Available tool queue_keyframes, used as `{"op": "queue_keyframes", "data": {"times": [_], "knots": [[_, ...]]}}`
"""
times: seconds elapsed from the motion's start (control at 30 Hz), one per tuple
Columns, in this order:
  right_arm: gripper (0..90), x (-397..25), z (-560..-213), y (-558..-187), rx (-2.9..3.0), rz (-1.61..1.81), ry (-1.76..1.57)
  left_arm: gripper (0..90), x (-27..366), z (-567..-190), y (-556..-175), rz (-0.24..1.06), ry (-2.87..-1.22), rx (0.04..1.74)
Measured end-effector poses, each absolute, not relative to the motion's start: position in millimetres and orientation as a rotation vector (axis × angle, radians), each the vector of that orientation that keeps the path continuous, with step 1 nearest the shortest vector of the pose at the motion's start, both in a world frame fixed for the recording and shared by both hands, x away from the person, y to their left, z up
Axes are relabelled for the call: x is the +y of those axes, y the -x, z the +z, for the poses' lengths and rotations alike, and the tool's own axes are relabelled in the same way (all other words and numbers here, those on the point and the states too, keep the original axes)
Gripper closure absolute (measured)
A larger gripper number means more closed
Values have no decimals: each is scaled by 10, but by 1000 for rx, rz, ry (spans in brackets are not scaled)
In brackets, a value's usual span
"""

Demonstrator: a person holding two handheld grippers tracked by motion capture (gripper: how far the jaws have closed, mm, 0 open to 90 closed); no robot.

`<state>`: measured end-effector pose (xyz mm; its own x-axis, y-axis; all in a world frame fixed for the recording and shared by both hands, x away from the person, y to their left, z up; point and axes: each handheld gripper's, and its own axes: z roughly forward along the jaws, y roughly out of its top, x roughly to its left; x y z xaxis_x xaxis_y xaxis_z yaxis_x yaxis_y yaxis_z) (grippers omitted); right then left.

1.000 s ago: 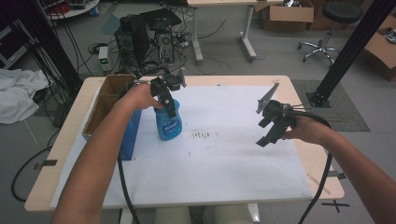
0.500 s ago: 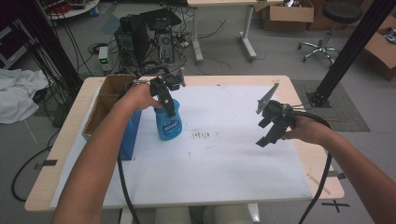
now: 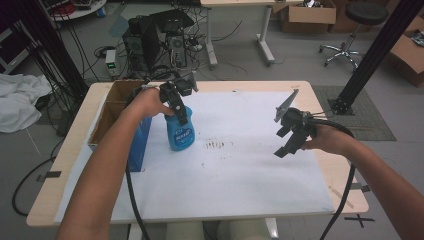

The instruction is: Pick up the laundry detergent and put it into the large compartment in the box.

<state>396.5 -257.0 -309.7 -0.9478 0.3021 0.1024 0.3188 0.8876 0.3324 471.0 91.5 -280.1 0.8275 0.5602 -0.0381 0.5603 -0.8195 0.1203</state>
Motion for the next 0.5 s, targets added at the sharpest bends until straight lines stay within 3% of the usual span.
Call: {"op": "queue_keyframes", "data": {"times": [0.5], "knots": [[170,-2568,-3086,-3922,-3011,-556,478,378,881,-2221,-4549,70,-2810,980]]}}
